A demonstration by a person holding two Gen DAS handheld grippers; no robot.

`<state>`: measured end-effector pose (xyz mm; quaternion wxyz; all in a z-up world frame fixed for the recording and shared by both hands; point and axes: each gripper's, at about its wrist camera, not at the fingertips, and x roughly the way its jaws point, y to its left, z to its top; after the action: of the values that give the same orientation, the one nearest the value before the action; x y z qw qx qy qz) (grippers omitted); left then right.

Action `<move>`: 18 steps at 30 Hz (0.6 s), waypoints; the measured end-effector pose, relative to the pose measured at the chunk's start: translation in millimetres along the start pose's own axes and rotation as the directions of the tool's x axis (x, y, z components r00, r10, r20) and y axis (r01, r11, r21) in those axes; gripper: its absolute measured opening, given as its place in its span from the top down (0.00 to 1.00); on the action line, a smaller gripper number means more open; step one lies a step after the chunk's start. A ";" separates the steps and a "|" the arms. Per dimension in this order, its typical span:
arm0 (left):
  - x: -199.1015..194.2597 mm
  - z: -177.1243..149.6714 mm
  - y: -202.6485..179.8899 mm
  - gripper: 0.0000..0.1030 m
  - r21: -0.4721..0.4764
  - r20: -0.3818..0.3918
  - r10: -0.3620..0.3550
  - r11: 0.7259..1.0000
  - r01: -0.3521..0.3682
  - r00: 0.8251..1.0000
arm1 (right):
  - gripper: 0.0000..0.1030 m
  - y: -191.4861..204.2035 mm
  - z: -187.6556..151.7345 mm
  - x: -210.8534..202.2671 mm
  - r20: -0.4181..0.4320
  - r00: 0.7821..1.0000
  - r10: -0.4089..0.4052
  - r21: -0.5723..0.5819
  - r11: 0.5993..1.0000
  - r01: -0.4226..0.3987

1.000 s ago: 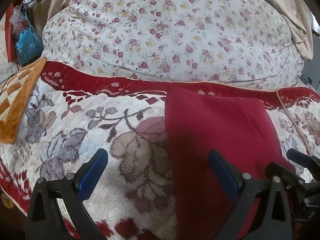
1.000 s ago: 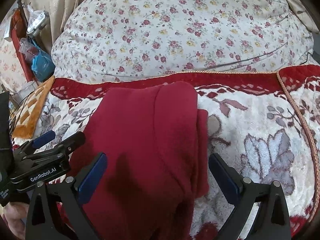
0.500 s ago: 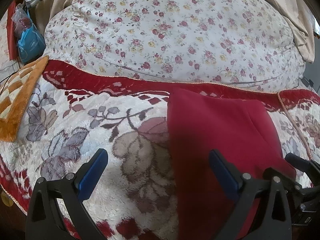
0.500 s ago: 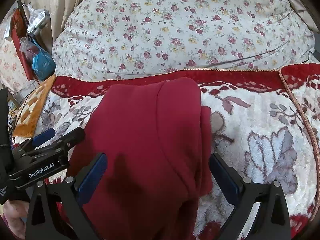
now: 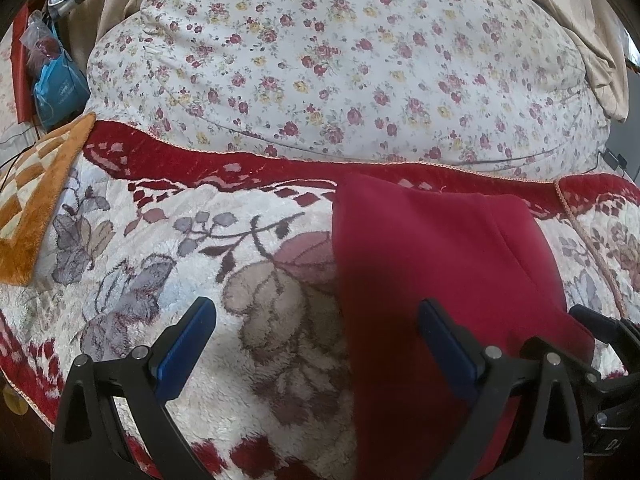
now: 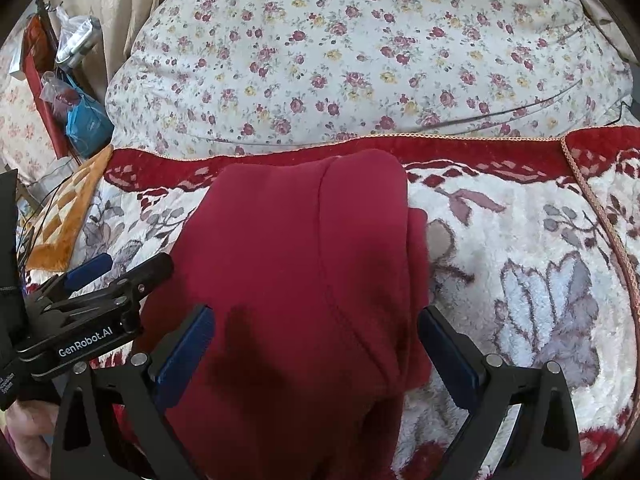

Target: Fold small clothes

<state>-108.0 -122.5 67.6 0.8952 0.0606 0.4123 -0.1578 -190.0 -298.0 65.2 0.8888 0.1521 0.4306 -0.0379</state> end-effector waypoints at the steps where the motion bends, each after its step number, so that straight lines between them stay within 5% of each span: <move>1: 0.0 0.1 -0.2 0.03 0.001 0.001 0.000 1.000 0.000 1.000 | 0.00 0.1 0.0 0.3 -0.001 1.000 0.002 0.000 1.000 -0.002; 18: 2.3 -1.2 -1.7 0.03 -0.001 -0.002 0.001 1.000 -0.001 1.000 | 0.00 -1.7 -1.2 2.1 -0.010 1.000 -0.001 0.006 1.000 0.001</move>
<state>-108.0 -124.3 65.1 0.8949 0.0608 0.4132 -0.1570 -190.0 -299.1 62.5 0.8862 0.1549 0.4350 -0.0390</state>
